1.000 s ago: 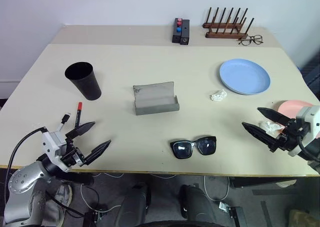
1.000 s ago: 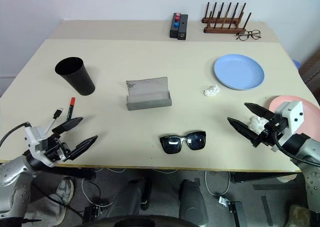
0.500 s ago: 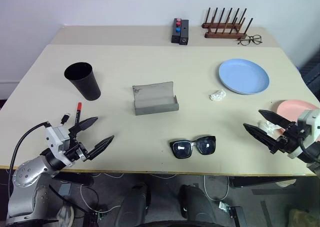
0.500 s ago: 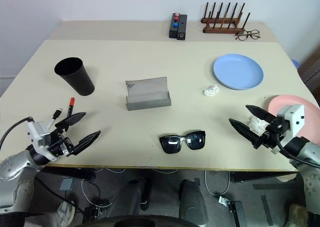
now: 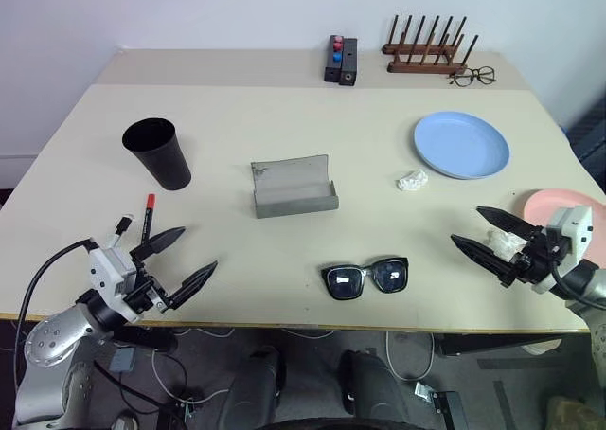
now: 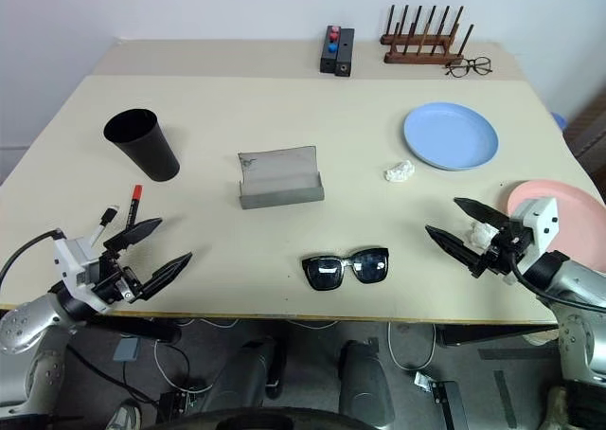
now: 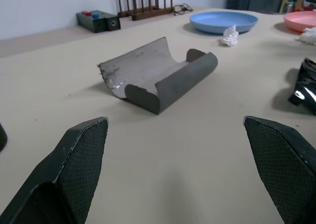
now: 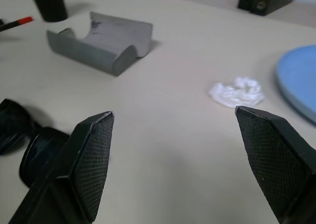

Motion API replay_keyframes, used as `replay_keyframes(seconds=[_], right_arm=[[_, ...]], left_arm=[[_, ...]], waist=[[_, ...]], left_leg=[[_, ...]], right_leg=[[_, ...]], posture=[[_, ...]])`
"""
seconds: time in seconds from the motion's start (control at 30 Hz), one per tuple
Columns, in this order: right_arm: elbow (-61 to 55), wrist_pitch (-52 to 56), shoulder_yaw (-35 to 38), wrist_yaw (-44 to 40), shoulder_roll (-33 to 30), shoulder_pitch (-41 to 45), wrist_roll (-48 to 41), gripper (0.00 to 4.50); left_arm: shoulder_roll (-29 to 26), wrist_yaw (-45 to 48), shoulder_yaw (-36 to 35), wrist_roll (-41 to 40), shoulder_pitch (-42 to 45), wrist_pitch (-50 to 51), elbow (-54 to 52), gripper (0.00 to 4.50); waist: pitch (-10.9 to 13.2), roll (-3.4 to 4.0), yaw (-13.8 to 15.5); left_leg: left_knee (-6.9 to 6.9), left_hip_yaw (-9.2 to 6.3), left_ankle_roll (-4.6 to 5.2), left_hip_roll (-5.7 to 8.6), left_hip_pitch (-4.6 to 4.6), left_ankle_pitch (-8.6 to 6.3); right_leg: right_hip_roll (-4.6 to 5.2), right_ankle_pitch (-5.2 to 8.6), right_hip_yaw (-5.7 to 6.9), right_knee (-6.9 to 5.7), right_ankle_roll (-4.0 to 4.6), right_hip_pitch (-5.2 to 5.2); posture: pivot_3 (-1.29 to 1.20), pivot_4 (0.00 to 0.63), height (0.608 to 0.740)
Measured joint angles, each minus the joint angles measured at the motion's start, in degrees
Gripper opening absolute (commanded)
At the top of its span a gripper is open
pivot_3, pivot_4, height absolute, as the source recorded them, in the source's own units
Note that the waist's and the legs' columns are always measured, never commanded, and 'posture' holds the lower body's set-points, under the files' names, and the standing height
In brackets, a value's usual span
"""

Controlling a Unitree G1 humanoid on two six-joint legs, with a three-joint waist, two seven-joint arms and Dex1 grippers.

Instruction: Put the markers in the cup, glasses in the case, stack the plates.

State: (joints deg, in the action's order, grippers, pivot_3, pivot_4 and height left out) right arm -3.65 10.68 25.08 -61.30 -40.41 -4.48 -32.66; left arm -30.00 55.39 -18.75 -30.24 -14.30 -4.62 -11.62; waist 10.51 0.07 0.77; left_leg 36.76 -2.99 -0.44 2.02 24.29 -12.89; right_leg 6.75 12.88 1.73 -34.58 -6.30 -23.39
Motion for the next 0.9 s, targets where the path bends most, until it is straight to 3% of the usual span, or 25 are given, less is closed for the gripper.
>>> replay_keyframes(seconds=[0.3, 0.67, 0.9], right_arm=[[4.8, -6.4, -6.5, -7.1, -1.3, 8.3, 3.1, 3.99], [4.4, -4.7, -18.4, -16.4, -1.0, 23.7, 2.2, 3.99], [6.0, -2.1, -23.4, -17.2, 2.8, 30.9, 2.4, 3.99]], left_arm=[[0.8, -7.3, 0.0, -2.6, 1.2, 6.7, -5.1, 4.5], [1.8, -32.2, -1.5, -11.7, 3.9, 31.3, -17.3, 4.5], [0.4, -49.8, -11.9, -25.1, 3.1, 47.7, -21.2, 4.5]], waist=[[0.0, 0.0, 0.0], [0.1, -0.07, -0.1], [0.1, -0.12, -0.1]], left_leg=[[0.1, -0.01, 0.0, 0.0, 0.0, 0.0], [0.33, -0.08, 0.0, 0.01, -0.05, 0.0], [0.33, -0.16, -0.01, 0.02, -0.05, 0.01]], right_leg=[[-0.02, 0.0, 0.0, -0.13, -0.01, -0.01], [-0.05, 0.04, -0.01, -0.57, -0.07, -0.05], [-0.07, 0.05, -0.01, -0.64, -0.09, -0.08]], posture=[[0.0, 0.15, 0.74], [0.0, 0.15, 0.74], [0.0, 0.15, 0.74]])
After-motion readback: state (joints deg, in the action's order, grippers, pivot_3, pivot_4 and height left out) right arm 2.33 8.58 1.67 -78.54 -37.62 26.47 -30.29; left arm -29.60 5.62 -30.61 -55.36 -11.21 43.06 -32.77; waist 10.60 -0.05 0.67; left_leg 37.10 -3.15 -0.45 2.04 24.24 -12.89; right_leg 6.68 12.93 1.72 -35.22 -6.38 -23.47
